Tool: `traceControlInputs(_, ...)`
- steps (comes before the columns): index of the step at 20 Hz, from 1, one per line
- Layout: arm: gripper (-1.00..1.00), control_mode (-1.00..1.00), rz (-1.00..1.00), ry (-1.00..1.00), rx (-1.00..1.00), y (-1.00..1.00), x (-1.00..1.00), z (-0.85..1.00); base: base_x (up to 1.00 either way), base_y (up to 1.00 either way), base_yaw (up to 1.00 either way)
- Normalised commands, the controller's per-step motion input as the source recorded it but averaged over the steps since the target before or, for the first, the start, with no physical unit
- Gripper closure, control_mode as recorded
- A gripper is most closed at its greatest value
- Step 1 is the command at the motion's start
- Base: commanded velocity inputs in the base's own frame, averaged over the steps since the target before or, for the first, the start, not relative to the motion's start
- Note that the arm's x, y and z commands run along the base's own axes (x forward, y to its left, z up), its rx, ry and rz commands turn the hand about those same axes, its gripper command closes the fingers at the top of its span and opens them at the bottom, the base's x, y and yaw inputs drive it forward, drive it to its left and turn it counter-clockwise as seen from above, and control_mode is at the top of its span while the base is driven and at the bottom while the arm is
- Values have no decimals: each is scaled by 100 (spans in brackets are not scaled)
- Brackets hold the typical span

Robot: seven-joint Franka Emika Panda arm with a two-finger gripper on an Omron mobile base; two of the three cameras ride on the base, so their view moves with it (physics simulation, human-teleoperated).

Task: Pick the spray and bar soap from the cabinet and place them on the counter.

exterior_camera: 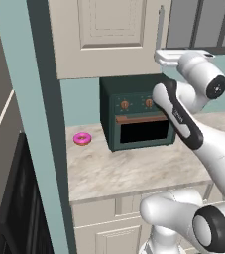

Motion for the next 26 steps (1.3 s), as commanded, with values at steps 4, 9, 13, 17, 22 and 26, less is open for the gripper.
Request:
traceControlInputs(4, -100, -100, 0, -3, 0, 0, 34, 0, 0, 0, 0)
traceControlInputs(9, -100, -100, 0, -6, 0, 0, 31, 0, 0, 0, 0)
traceControlInputs(13, -100, -100, 0, -5, 0, 0, 34, 0, 0, 0, 0)
traceControlInputs(17, -100, -100, 0, -3, 0, -5, 34, 0, 0, 0, 0)
traceControlInputs(22, -100, -100, 0, 0, 0, -12, 33, 0, 0, 0, 0)
traceControlInputs(26, -100, -100, 0, 0, 0, -11, 36, 0, 0, 0, 0)
